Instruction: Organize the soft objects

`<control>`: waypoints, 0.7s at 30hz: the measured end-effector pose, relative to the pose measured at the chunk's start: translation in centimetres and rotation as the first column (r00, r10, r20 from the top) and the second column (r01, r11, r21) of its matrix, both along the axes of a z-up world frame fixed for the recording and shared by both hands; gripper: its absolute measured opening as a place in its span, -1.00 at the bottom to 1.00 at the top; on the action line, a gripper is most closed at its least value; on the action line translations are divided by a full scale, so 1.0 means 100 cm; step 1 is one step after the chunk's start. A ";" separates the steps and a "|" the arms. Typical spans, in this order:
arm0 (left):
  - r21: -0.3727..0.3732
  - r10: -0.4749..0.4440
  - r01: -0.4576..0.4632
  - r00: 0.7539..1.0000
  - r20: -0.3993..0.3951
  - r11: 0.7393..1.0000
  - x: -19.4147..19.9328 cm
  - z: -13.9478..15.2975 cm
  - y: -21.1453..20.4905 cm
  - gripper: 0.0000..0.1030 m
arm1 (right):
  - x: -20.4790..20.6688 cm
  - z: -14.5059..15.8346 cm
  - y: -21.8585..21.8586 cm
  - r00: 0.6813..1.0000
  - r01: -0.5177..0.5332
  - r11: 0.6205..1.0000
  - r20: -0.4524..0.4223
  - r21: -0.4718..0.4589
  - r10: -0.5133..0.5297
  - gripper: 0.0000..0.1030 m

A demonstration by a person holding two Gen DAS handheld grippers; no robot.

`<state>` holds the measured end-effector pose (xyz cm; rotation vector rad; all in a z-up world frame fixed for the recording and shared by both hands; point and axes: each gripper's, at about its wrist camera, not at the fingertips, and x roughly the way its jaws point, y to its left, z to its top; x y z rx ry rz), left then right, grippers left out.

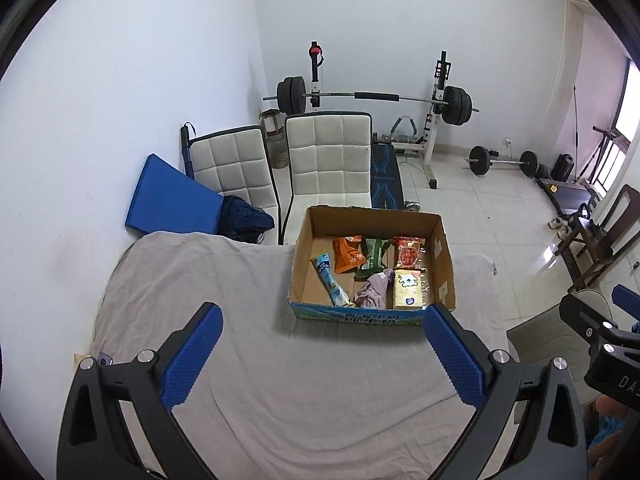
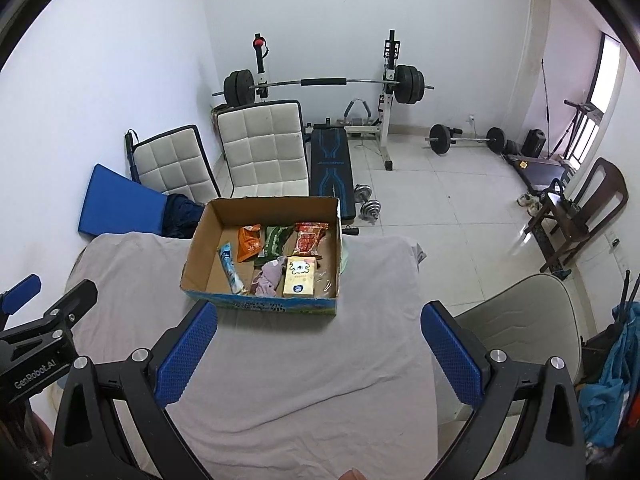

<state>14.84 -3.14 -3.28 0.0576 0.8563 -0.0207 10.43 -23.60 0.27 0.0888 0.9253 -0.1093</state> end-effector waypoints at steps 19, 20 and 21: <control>-0.003 0.002 -0.002 1.000 0.018 1.000 -0.001 0.009 -0.004 1.00 | 0.002 0.005 0.000 1.000 -0.015 1.000 0.010 -0.011 0.016 1.00; -0.002 0.002 -0.002 1.000 0.017 1.000 0.000 0.009 -0.005 1.00 | 0.003 0.005 0.000 1.000 -0.016 1.000 0.012 -0.015 0.016 1.00; -0.002 0.002 -0.002 1.000 0.015 1.000 0.000 0.009 -0.004 1.00 | 0.003 0.006 0.000 1.000 -0.018 1.000 0.012 -0.016 0.018 1.00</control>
